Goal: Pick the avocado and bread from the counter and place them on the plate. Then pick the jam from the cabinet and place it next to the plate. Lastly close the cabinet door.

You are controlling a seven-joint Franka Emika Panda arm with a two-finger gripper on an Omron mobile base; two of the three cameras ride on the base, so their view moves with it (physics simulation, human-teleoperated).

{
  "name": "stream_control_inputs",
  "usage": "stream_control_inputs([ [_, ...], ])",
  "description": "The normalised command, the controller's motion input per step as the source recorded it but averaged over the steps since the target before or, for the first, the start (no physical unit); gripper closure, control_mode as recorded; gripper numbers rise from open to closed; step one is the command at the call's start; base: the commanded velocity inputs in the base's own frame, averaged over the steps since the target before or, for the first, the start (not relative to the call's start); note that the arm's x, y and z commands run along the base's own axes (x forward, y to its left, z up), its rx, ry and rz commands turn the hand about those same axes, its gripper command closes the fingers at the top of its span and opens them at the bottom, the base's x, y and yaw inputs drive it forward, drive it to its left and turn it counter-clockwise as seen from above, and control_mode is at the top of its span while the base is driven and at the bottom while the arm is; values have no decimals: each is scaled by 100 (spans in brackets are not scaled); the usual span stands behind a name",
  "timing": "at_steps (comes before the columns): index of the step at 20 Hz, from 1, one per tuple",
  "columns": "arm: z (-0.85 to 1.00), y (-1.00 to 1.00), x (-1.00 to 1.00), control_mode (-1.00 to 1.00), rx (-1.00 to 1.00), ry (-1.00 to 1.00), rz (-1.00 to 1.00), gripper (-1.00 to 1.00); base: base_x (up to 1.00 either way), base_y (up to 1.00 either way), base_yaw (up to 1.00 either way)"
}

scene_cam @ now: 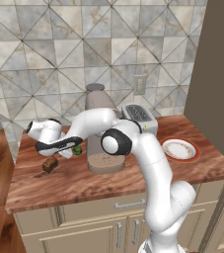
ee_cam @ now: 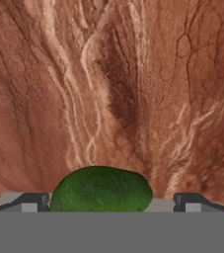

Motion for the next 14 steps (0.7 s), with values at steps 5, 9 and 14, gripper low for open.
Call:
stream_control_inputs([
  [5,-7,-18,0,-100,0,0,-2,-100,0,0,0],
  [9,-8,-17,0,-100,-1,0,-2,-100,0,0,0],
  [14,-10,-14,0,-100,0,0,-2,-100,0,0,0],
])
